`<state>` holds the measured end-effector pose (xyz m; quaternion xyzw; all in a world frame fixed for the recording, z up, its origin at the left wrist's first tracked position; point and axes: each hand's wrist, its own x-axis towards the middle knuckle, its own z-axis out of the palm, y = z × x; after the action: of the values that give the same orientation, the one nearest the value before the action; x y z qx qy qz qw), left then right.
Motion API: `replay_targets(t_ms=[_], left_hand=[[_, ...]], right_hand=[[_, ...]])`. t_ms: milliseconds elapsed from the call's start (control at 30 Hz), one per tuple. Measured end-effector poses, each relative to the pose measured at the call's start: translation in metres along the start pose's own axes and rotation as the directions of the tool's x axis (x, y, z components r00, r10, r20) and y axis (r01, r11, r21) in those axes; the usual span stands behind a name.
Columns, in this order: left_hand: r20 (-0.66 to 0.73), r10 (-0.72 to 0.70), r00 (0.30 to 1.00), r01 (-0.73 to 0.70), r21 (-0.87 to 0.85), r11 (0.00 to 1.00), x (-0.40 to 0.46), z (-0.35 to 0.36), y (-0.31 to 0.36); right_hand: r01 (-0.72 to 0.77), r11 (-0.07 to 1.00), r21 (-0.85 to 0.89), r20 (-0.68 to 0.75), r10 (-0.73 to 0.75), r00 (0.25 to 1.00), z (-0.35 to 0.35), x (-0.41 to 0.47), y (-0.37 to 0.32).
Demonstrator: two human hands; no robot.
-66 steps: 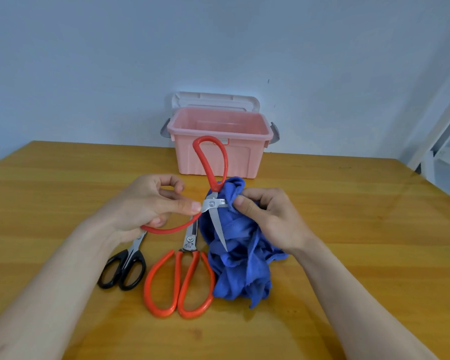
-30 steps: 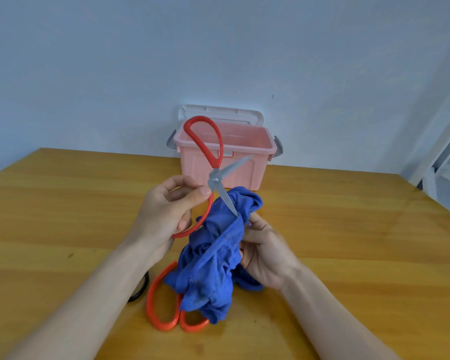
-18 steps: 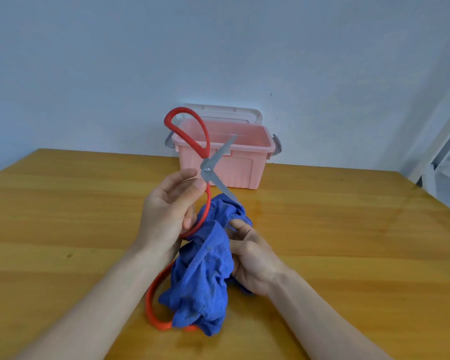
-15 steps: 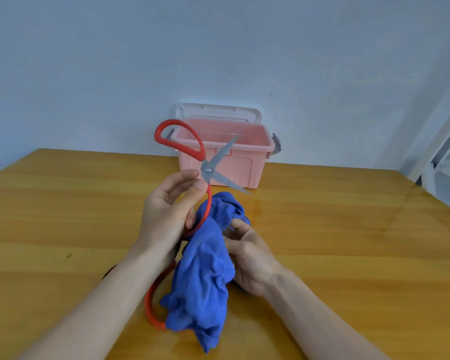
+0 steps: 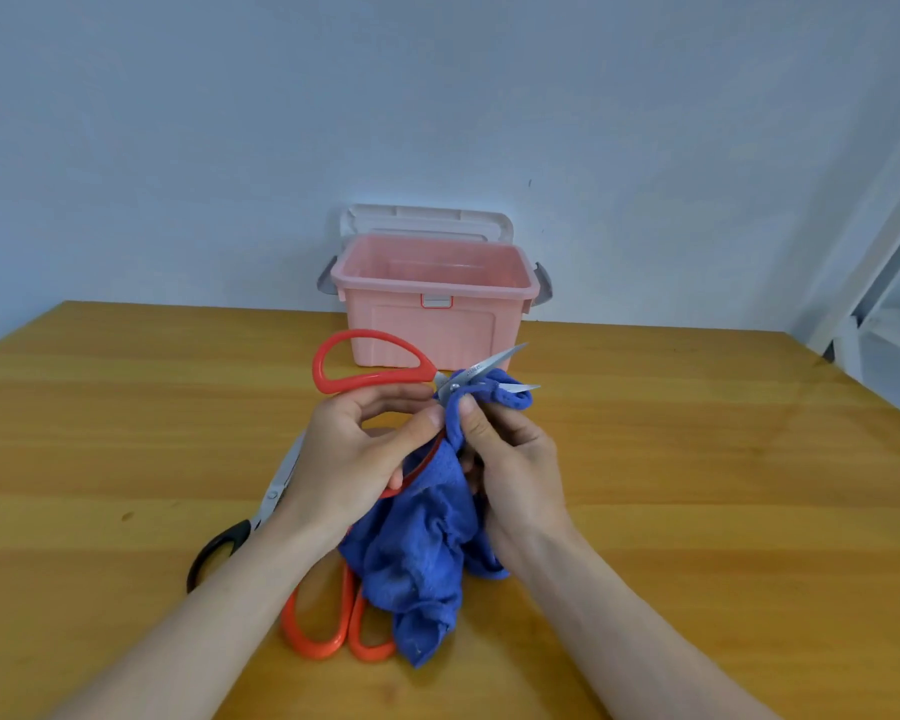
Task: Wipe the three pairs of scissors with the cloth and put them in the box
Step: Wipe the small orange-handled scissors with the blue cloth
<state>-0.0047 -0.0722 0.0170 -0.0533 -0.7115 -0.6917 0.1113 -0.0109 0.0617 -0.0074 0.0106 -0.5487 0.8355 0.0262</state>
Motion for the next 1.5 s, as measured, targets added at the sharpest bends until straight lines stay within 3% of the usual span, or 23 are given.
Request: replay_targets(t_ms=[167, 433, 800, 1000, 1100, 1233, 1300, 1400, 1500], left_hand=[[-0.002, -0.021, 1.0, 0.021, -0.02, 1.0, -0.002, 0.003, -0.002], [0.062, -0.019, 0.998, 0.03, -0.186, 0.982, 0.0, 0.003, 0.005], [0.057, -0.175, 0.983, 0.184, -0.274, 0.944, 0.0, 0.007, -0.007], [0.069, -0.201, 0.977, 0.212, -0.354, 0.911, -0.001, 0.011, -0.008], [0.088, -0.209, 0.974, 0.227, -0.37, 0.901, 0.0, 0.011, -0.009], [0.139, -0.23, 0.963, 0.267, -0.39, 0.881, 0.0, 0.012, -0.009], [0.149, -0.225, 0.963, 0.266, -0.388, 0.883, -0.001, 0.012, -0.006], [0.123, -0.208, 0.97, 0.24, -0.397, 0.886, 0.0, 0.011, -0.004], [0.091, -0.217, 0.972, 0.235, -0.413, 0.88, 0.001, 0.012, -0.005]], right_hand=[[-0.074, 0.99, 0.12, -0.014, 0.076, 0.997, 0.0, 0.001, -0.007], [0.012, 0.999, 0.047, 0.089, -0.016, 0.996, -0.006, 0.003, -0.021], [0.026, 1.0, 0.014, -0.118, -0.025, 0.993, 0.005, 0.005, -0.003], [-0.014, 0.995, 0.097, -0.006, 0.014, 1.0, 0.003, 0.006, -0.004], [0.024, 0.999, 0.034, -0.059, -0.022, 0.998, 0.001, 0.006, -0.009], [0.241, 0.937, -0.253, -0.103, -0.274, 0.956, -0.001, 0.006, -0.017], [0.297, 0.907, -0.299, -0.124, -0.345, 0.93, 0.0, 0.007, -0.019], [0.298, 0.905, -0.303, -0.096, -0.34, 0.936, 0.003, 0.008, -0.019], [0.204, 0.962, -0.182, -0.059, -0.218, 0.974, 0.004, 0.009, -0.014]])
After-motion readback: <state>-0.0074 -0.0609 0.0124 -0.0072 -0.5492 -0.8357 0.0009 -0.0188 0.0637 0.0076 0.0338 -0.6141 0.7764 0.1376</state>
